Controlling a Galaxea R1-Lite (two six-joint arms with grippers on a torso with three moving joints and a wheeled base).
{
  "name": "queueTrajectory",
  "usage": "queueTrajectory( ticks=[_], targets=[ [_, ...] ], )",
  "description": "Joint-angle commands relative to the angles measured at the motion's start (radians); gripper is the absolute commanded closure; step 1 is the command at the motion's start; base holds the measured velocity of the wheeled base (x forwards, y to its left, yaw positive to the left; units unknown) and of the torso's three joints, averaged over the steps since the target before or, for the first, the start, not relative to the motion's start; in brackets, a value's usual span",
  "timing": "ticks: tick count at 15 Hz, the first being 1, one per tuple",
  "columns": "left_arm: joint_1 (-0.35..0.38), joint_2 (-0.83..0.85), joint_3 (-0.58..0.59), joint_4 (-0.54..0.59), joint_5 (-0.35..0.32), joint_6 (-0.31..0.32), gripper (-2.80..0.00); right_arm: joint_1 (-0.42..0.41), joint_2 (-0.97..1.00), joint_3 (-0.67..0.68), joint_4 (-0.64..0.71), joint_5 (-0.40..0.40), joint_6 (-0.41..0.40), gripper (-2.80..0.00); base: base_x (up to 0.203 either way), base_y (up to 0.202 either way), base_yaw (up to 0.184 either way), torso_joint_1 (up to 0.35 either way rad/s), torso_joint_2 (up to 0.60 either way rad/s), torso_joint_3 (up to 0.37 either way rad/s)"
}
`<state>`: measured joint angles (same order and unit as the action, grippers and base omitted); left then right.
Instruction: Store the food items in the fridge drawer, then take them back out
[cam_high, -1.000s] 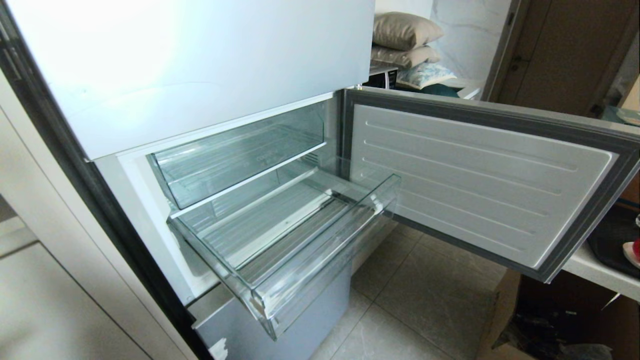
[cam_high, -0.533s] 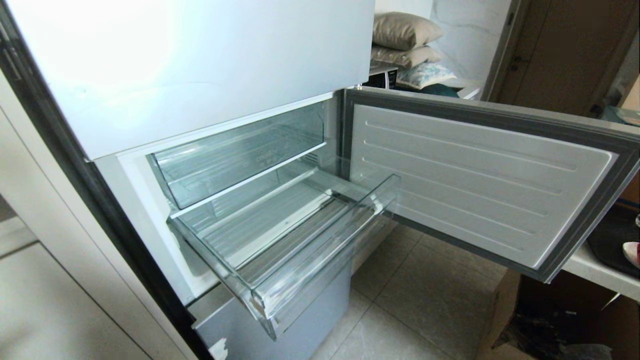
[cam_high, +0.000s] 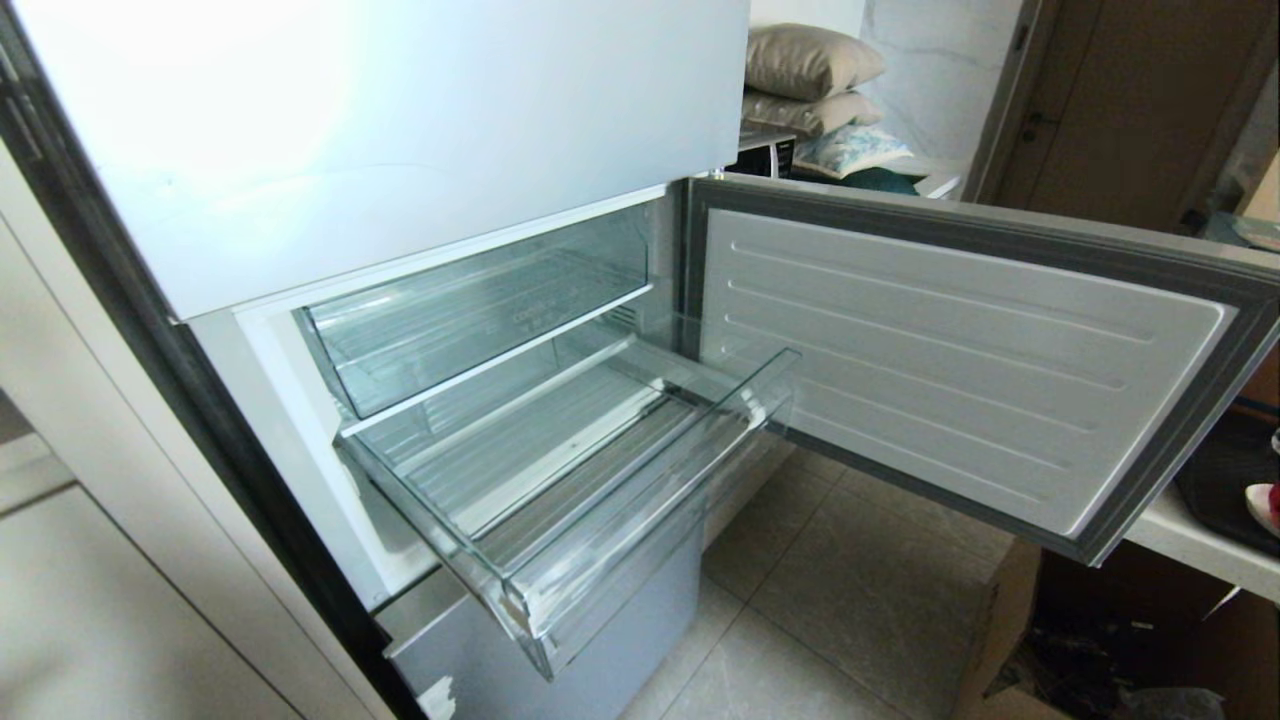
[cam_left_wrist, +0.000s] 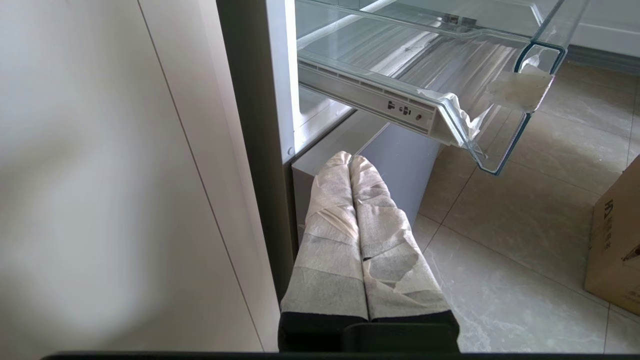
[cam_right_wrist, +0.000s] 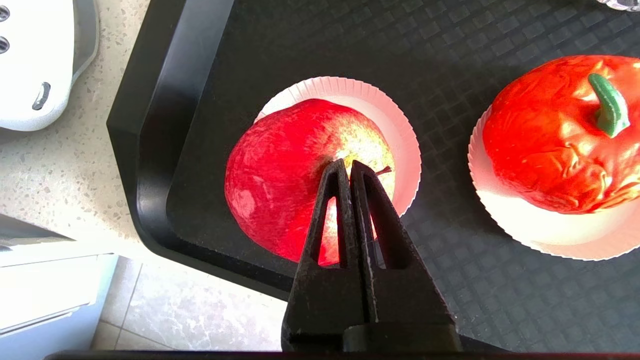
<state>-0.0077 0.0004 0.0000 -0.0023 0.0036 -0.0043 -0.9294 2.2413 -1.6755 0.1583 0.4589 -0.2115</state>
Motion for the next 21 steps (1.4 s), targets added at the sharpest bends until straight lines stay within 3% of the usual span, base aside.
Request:
queueTrajectory(
  ticks=[1, 21],
  targets=[
    [0.000, 0.000, 0.000, -0.001, 0.001, 0.000, 0.00, 0.003, 0.001, 0.000, 0.001, 0.003, -0.002, 0.00, 0.000, 0.000, 0.000, 0.000, 0.00, 0.000],
    [0.000, 0.000, 0.000, -0.001, 0.000, 0.000, 0.00, 0.061, 0.000, -0.003, 0.001, 0.004, 0.006, 0.00, 0.000, 0.000, 0.000, 0.000, 0.00, 0.000]
  ],
)
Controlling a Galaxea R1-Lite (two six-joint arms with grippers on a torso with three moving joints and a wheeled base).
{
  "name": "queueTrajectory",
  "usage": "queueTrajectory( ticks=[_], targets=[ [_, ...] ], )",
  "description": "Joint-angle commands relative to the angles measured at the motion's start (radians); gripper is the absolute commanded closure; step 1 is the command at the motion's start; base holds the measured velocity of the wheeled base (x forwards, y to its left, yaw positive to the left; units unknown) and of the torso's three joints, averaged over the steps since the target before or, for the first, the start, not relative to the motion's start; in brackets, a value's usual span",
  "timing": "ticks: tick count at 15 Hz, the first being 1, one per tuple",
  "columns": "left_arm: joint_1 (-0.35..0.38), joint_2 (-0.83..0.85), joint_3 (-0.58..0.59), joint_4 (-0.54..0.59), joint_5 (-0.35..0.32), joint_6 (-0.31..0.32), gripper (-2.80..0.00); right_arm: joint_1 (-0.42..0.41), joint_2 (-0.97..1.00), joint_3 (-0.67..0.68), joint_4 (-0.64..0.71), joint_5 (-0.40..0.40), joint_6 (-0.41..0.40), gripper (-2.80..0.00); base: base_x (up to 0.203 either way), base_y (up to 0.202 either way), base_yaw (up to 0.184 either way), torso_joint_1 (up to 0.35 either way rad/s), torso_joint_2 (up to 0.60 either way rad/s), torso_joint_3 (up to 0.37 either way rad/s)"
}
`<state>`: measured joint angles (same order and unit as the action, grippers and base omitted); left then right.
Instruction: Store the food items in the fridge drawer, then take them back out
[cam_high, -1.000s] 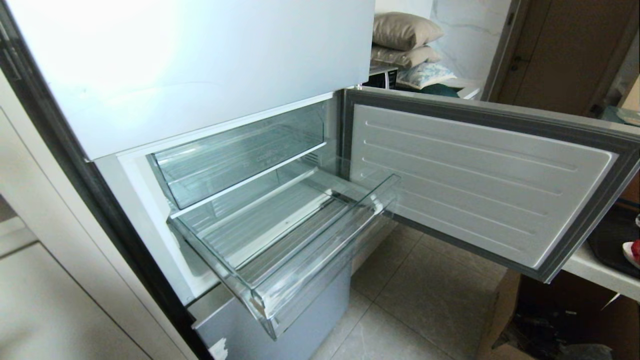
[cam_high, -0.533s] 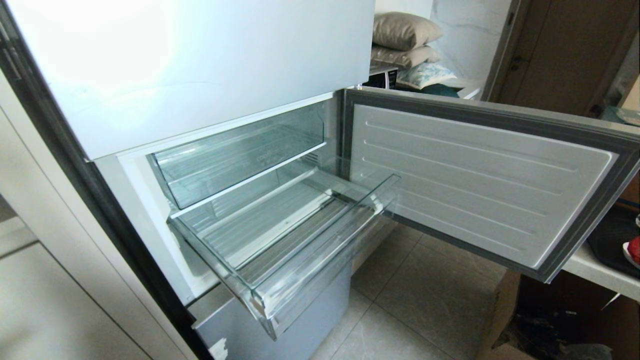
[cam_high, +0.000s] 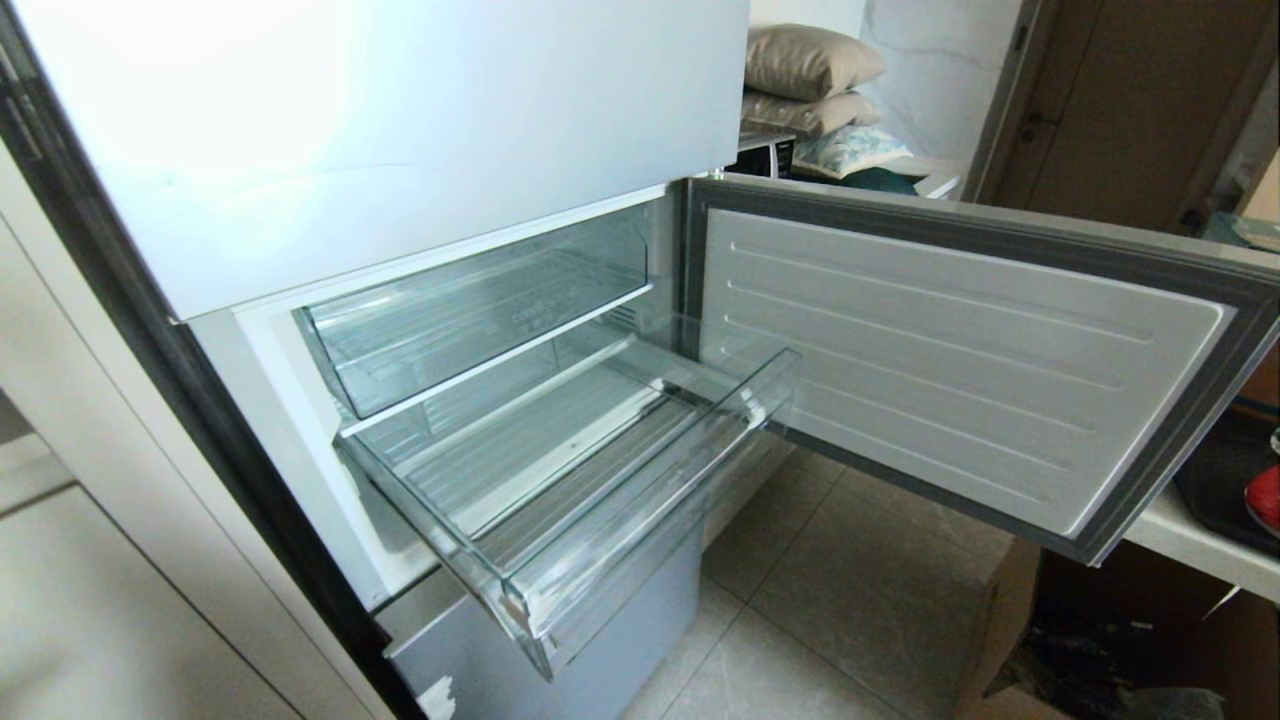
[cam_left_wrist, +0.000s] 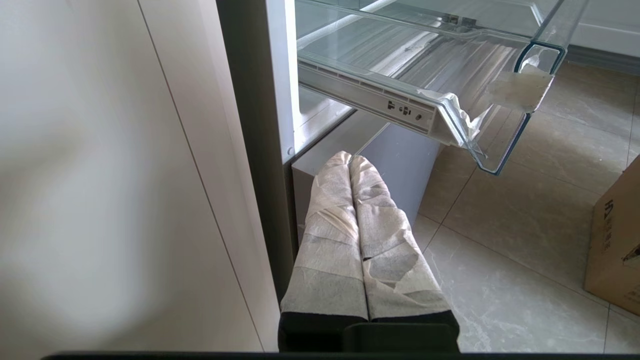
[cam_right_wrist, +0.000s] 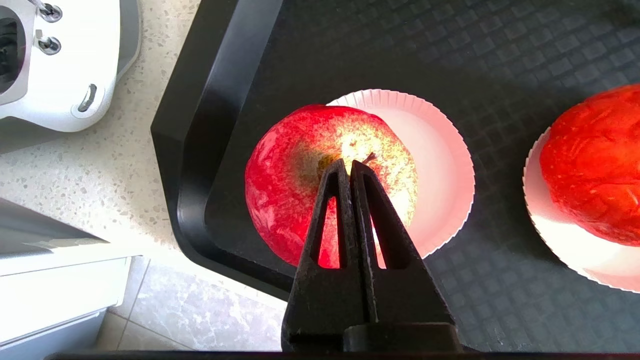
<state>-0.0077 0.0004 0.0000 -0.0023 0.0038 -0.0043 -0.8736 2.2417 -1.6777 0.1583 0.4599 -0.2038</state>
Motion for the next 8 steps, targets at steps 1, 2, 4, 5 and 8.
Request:
queueTrajectory(
  ticks=[1, 2, 4, 5, 8],
  targets=[
    [0.000, 0.000, 0.000, -0.001, -0.001, 0.000, 0.00, 0.007, -0.001, 0.000, 0.001, 0.002, -0.002, 0.00, 0.000, 0.000, 0.000, 0.000, 0.00, 0.000],
    [0.000, 0.000, 0.000, -0.001, -0.001, 0.000, 0.00, 0.008, -0.001, 0.000, 0.001, 0.002, -0.002, 0.00, 0.000, 0.000, 0.000, 0.000, 0.00, 0.000],
    [0.000, -0.001, 0.000, -0.001, 0.001, 0.000, 0.00, 0.008, -0.001, 0.000, 0.001, 0.003, -0.002, 0.00, 0.000, 0.000, 0.000, 0.000, 0.00, 0.000],
    [-0.001, -0.001, 0.000, -0.001, 0.000, 0.000, 0.00, 0.007, -0.001, -0.002, 0.000, 0.002, -0.002, 0.00, 0.000, 0.000, 0.000, 0.000, 0.00, 0.000],
    [0.000, 0.000, 0.000, 0.000, 0.001, 0.000, 0.00, 0.002, -0.003, -0.007, 0.000, 0.003, -0.001, 0.00, 0.000, 0.000, 0.000, 0.000, 0.00, 0.000]
  ],
)
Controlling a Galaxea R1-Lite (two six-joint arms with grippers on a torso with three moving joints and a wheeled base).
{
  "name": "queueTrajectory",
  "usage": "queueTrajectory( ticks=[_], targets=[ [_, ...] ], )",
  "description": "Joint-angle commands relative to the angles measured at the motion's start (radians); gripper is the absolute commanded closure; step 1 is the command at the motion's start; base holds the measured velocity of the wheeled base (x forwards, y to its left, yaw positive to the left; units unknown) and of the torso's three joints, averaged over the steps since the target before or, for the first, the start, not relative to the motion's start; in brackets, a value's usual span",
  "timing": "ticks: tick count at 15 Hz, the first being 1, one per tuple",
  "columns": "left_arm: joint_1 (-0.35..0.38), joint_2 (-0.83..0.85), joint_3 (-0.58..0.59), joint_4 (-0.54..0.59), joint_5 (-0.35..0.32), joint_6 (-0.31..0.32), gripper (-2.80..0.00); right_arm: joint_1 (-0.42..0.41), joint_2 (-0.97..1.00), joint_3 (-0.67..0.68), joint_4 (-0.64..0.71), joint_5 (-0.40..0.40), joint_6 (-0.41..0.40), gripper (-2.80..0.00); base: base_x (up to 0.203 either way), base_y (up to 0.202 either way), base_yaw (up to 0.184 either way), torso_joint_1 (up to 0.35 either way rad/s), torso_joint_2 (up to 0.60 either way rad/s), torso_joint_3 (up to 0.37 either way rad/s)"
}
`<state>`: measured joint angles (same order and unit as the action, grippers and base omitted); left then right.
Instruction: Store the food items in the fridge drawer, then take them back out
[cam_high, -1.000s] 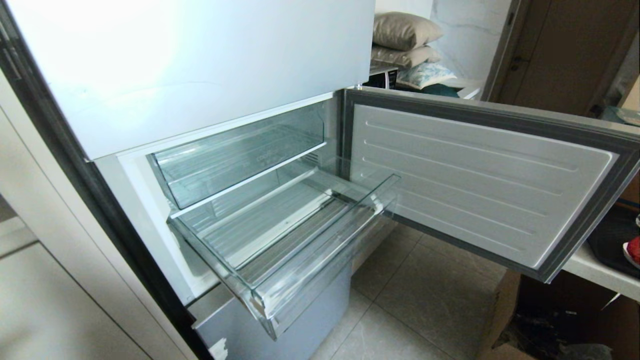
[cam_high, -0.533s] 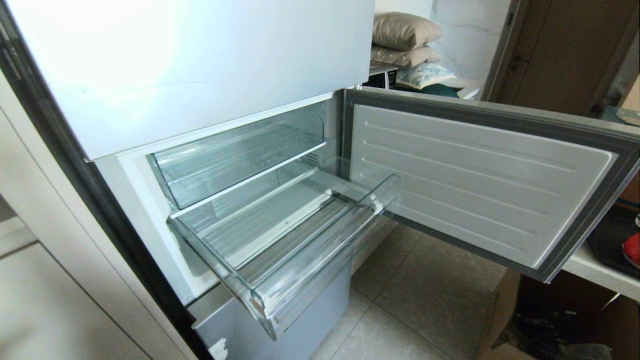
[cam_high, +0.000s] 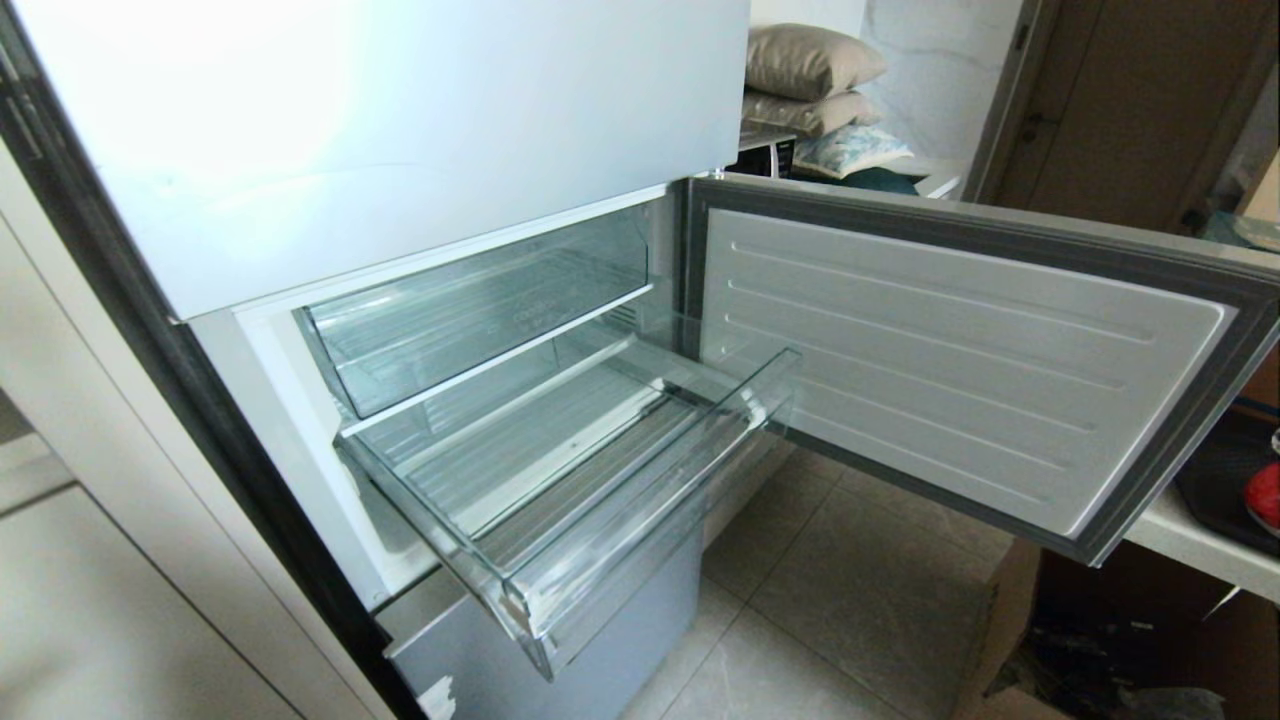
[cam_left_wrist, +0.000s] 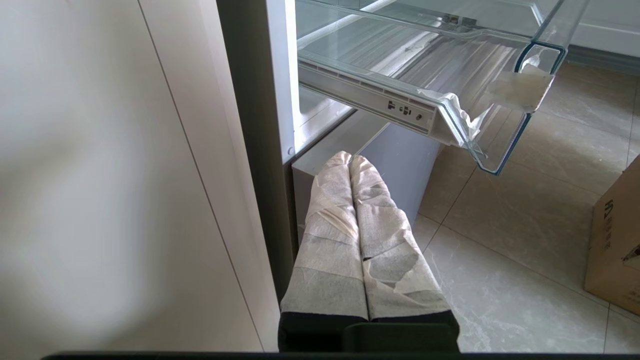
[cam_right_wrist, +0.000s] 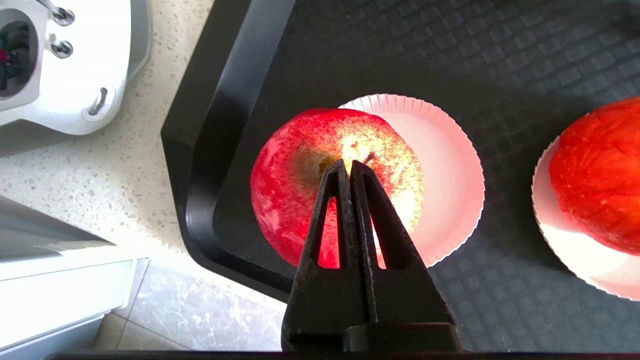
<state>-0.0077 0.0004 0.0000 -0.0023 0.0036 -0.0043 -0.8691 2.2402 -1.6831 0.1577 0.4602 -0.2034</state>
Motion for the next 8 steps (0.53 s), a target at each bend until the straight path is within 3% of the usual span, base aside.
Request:
queueTrajectory(
  ticks=[1, 8],
  targets=[
    [0.000, 0.000, 0.000, -0.001, -0.001, 0.000, 0.00, -0.005, -0.002, -0.003, 0.000, 0.003, -0.001, 0.00, 0.000, 0.000, 0.000, 0.000, 0.00, 0.000],
    [0.000, 0.000, 0.000, 0.001, 0.001, 0.000, 0.00, -0.014, -0.036, 0.012, 0.003, 0.003, 0.001, 0.00, 0.000, 0.000, 0.000, 0.000, 0.00, 0.000]
  ],
)
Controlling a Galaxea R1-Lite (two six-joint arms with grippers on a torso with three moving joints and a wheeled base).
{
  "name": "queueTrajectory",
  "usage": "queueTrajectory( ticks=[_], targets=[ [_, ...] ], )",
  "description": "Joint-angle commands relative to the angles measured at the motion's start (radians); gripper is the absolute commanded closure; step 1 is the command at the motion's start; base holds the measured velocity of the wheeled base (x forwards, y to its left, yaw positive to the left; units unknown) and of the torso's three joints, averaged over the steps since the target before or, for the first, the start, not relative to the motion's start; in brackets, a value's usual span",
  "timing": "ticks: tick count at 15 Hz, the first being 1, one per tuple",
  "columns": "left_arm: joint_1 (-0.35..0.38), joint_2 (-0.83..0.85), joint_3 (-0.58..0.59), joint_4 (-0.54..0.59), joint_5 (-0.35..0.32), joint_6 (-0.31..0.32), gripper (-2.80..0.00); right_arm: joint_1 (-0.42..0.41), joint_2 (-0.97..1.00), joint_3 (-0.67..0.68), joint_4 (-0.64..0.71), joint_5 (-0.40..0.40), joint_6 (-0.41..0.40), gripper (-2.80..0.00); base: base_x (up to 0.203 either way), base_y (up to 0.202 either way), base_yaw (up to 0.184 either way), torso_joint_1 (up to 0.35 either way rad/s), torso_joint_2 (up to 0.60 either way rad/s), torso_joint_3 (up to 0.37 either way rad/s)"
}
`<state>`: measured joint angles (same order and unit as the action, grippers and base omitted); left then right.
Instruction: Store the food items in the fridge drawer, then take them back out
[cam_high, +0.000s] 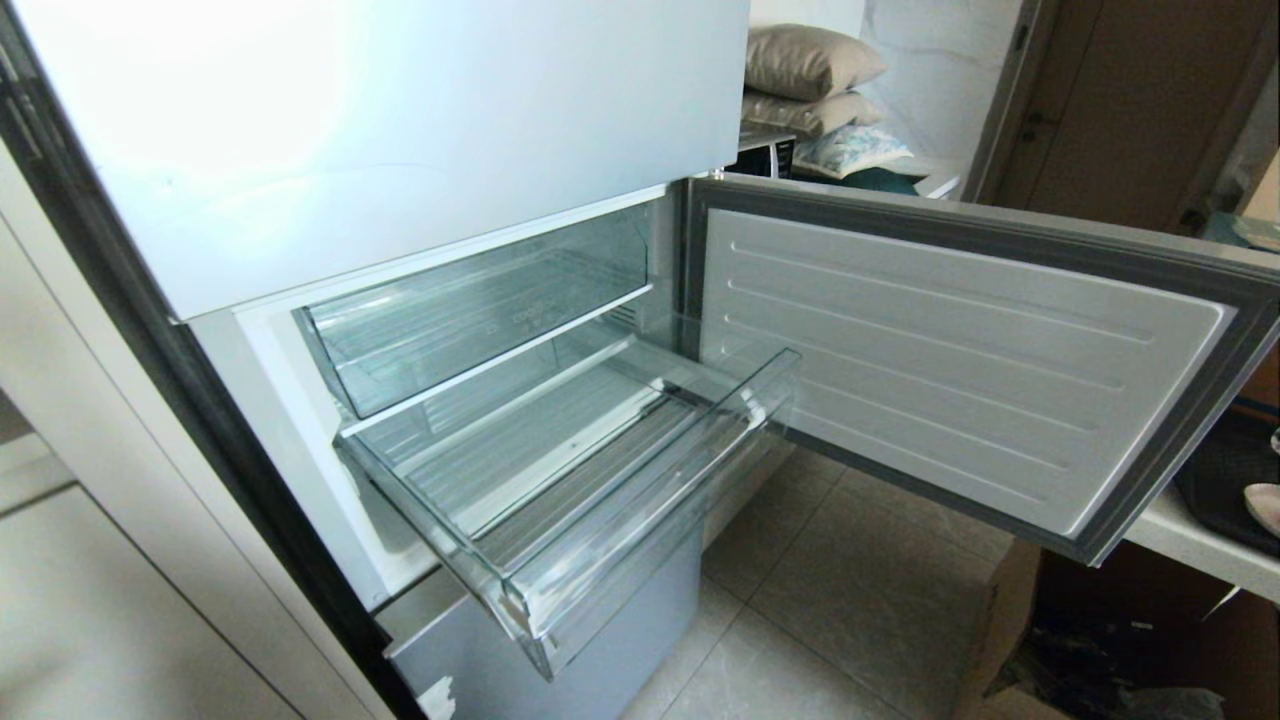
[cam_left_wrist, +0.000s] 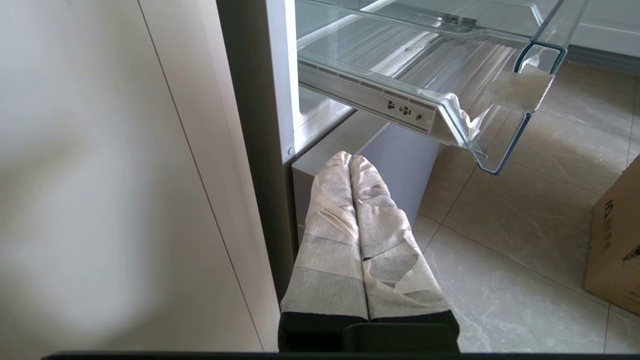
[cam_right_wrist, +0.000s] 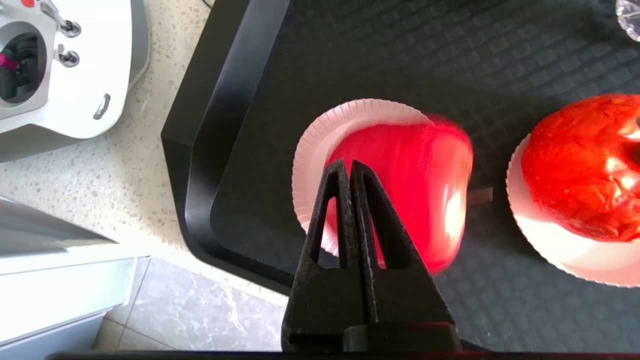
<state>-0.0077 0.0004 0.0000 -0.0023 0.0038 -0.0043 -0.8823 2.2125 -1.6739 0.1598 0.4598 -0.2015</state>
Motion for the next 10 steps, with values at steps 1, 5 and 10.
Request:
queueTrajectory(
  ticks=[1, 5, 10],
  targets=[
    [0.000, -0.002, 0.000, -0.001, 0.000, 0.000, 0.00, -0.004, -0.010, 0.010, 0.001, 0.002, -0.001, 0.00, 0.000, 0.000, 0.000, 0.000, 0.00, 0.000],
    [0.000, -0.002, 0.000, -0.001, 0.000, 0.000, 0.00, -0.019, -0.025, 0.049, 0.001, -0.004, -0.001, 0.00, 0.000, 0.000, 0.000, 0.000, 0.00, 0.000],
    [0.000, 0.000, 0.000, -0.001, 0.001, 0.000, 0.00, -0.029, -0.032, 0.085, 0.003, -0.004, 0.001, 0.00, 0.000, 0.000, 0.000, 0.000, 0.00, 0.000]
  ],
)
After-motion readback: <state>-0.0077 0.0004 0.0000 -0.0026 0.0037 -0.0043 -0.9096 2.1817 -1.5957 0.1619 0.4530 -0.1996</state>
